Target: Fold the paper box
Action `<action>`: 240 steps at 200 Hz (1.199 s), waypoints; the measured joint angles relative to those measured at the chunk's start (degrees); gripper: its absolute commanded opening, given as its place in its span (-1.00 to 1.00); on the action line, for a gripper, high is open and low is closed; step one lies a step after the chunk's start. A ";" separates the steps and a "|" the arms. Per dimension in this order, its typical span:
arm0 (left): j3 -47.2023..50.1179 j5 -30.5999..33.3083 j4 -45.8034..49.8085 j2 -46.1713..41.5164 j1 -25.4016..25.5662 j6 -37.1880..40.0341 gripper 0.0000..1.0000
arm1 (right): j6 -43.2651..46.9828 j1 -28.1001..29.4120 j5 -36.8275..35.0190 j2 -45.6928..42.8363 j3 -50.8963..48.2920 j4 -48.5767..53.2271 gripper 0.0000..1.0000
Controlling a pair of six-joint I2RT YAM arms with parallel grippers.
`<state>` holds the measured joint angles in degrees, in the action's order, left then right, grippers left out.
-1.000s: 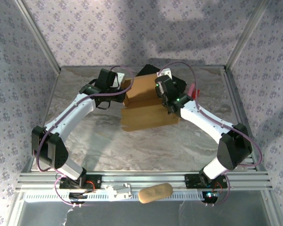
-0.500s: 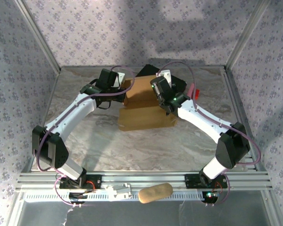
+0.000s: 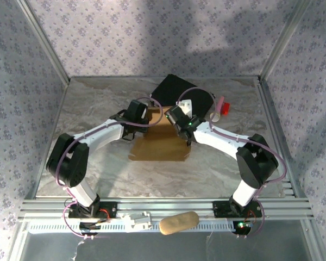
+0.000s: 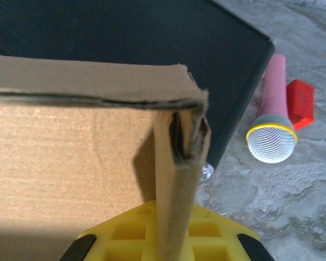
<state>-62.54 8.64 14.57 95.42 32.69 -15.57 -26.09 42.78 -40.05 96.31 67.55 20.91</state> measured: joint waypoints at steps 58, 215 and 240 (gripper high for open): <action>3.91 -1.77 -9.35 2.43 -2.45 -1.55 -0.71 | 0.15 0.13 0.44 0.90 -3.67 -6.71 -1.00; 4.35 7.39 -16.92 5.53 -1.18 -1.68 -0.81 | -0.09 0.13 0.94 2.91 -3.76 -10.23 -1.00; 6.03 5.60 -20.00 5.53 -2.56 -2.12 -0.67 | -0.07 0.11 1.33 2.91 -3.76 -10.49 -1.00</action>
<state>-56.51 14.24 -5.43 100.95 30.13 -17.69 -26.15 42.89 -38.72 99.22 63.79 10.41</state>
